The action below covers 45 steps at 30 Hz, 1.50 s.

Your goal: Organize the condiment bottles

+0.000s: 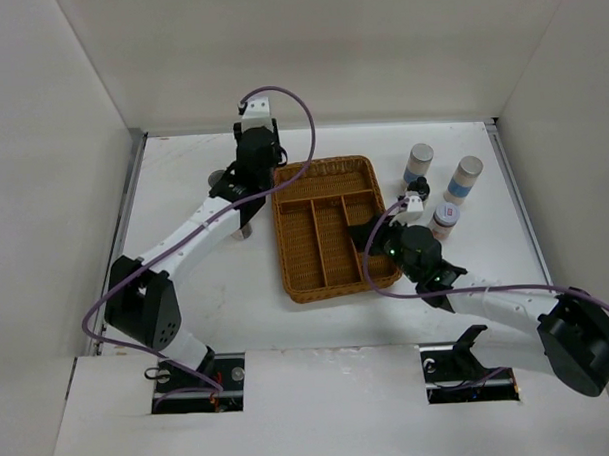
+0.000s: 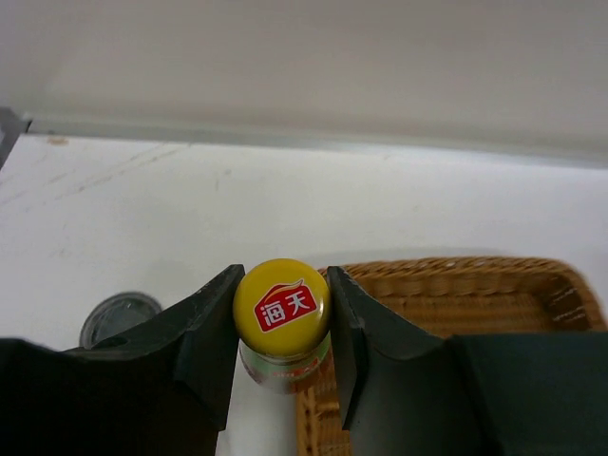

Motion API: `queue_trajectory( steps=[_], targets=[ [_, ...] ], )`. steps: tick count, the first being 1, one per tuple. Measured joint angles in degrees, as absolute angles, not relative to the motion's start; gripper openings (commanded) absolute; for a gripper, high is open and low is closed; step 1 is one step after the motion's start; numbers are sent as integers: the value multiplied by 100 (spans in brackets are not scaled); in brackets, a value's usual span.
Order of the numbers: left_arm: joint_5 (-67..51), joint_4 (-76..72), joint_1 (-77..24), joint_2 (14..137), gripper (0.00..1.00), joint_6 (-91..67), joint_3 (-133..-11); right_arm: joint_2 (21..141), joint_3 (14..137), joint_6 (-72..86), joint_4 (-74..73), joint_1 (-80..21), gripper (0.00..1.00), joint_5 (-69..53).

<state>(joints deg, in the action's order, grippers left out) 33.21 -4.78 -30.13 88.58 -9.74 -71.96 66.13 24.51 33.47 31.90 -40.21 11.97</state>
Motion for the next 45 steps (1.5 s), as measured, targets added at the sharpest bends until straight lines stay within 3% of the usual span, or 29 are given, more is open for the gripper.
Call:
queue_trajectory(
  steps=[11,21,24,29,35,37,41,45],
  targets=[
    [3131,-851,-3343,9480,18,-915,-8003,6394,2333,3350,3190,-3931,55,1232],
    [3033,-1017,-3339,10294,24,-1081,-7660,6329,2329,3347,3190,-3903,55,1273],
    [3061,-1271,-3339,10300,28,-1181,-7347,6342,2329,3350,3190,-3903,61,1286],
    [3242,-1824,-3352,10285,48,-1253,-7057,6355,2329,3347,3188,-3903,74,1306],
    [3363,-2034,-3380,10285,78,-1295,-6884,6359,2329,3345,3188,-3896,76,1308],
    [3382,-2067,-3387,10252,83,-1306,-6855,6357,2329,3345,3188,-3896,76,1308],
    [3402,-2078,-3441,10084,94,-1293,-6812,6357,2329,3341,3188,-3892,66,1308],
    [3406,-2132,-3551,9564,99,-1278,-6571,6342,2329,3264,3166,-3892,28,1308]
  ],
)
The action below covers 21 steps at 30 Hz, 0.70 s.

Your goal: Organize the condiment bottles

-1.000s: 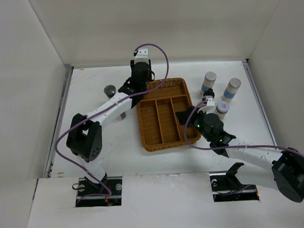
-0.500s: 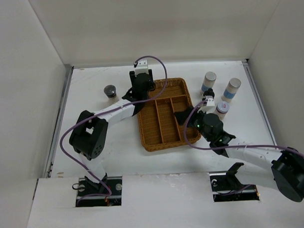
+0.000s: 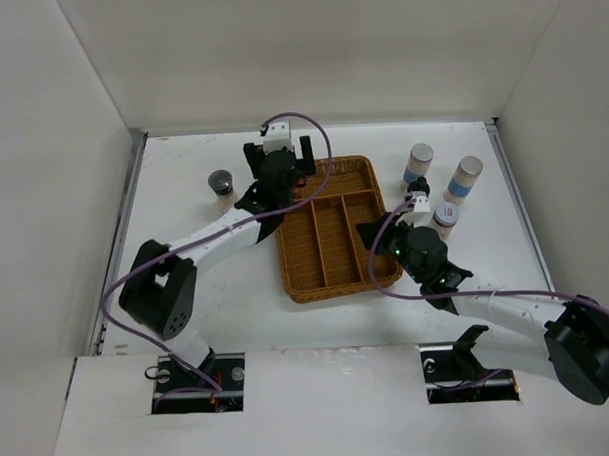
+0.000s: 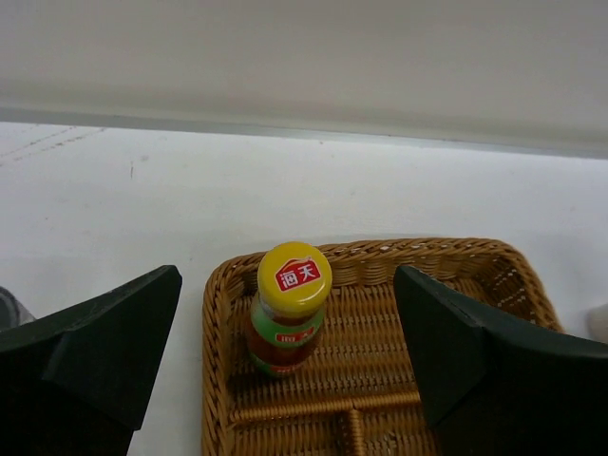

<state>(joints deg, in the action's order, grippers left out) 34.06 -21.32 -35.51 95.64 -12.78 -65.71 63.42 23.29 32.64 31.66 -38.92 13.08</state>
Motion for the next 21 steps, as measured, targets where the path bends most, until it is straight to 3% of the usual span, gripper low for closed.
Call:
queue_trajectory(
  steps=[3,7,11,13,16,18,21],
  targets=[
    [3435,-2388,-3662,8825,99,-1260,-6130,6333,2429,3245,2950,-3892,15,1313],
    [3594,-3046,-3837,7581,83,-1275,-5194,6331,2860,3205,2381,-3892,20,1507],
    [3798,-3616,-4082,6602,59,-1406,-4200,6337,3527,2945,1704,-3693,44,1848],
    [3835,-3760,-4213,6337,53,-1588,-3715,6383,3999,2744,1271,-3367,64,2108],
    [3793,-3811,-4375,6243,51,-1957,-3118,6571,4626,2445,856,-2862,85,2471],
    [3669,-3815,-4431,6305,53,-2217,-2829,6709,4851,2283,696,-2530,91,2676],
    [3371,-4001,-4440,6554,64,-2569,-2545,7015,4976,2095,462,-2145,95,2842]
  ],
)
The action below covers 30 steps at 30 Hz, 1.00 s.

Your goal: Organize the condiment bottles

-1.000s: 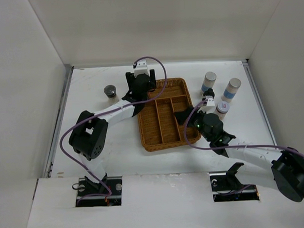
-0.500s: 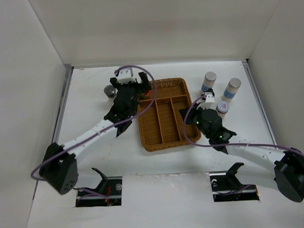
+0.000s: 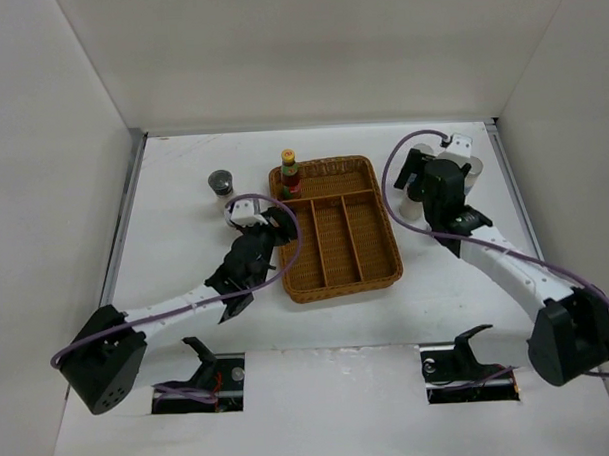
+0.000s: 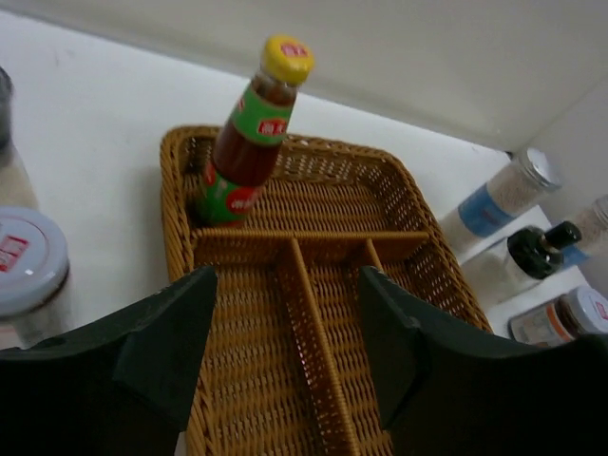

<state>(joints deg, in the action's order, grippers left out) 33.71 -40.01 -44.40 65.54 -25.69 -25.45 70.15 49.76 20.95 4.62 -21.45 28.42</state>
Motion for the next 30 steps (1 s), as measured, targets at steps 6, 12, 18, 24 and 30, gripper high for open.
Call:
queue_trajectory(
  steps=[6,12,18,24,30],
  targets=[
    [2893,-4860,-4440,7113,85,-2899,-2043,7933,5100,1861,-60,-1704,94,2816],
    [2663,-5476,-4442,7380,85,-2982,-1846,8567,5542,1787,-283,-1522,90,2582],
    [2545,-5725,-4436,7443,85,-3004,-1841,9205,5975,1769,-242,-1500,80,2458],
    [2512,-5771,-4390,7443,85,-3006,-1835,9452,6001,1776,-362,-1500,77,2480],
    [2502,-5776,-4379,7443,85,-3011,-1833,9413,5994,1798,-355,-1500,46,2550]
  ],
)
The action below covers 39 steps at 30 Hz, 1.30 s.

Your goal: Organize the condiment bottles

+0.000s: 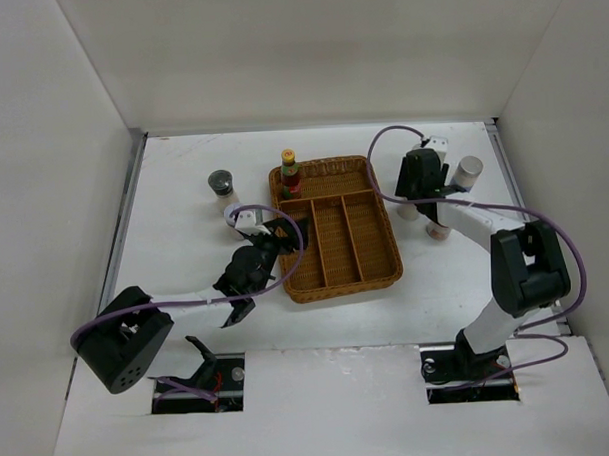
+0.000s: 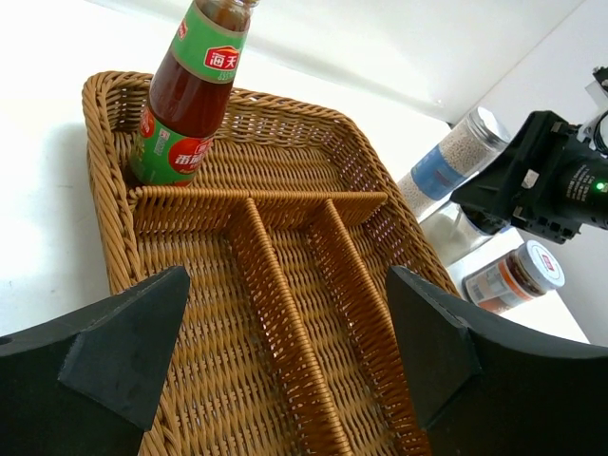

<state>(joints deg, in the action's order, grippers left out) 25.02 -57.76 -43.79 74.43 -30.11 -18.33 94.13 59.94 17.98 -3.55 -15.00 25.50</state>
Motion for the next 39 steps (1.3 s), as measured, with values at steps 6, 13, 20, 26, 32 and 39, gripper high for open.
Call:
queue_trajectory(
  steps=[6,13,20,26,32,39],
  targets=[
    [2504,-5802,-4335,7443,85,-3024,-1787,8757,5894,1747,-493,-1719,45,2893],
    [2510,-5826,-4265,7443,85,-3037,-1763,8584,6624,1527,-80,-2786,45,3074],
    [2556,-5861,-4119,7424,85,-3046,-1675,10158,7784,1623,340,-3448,46,2565],
    [2585,-5863,-4088,7419,85,-3046,-1632,11288,8309,1632,322,-3540,50,2309],
    [2580,-5865,-4088,7415,85,-3046,-1625,11445,8313,1682,392,-3527,81,2300],
    [2578,-5865,-4088,7413,85,-3046,-1625,10709,7994,1638,344,-3492,96,2200]
  ],
)
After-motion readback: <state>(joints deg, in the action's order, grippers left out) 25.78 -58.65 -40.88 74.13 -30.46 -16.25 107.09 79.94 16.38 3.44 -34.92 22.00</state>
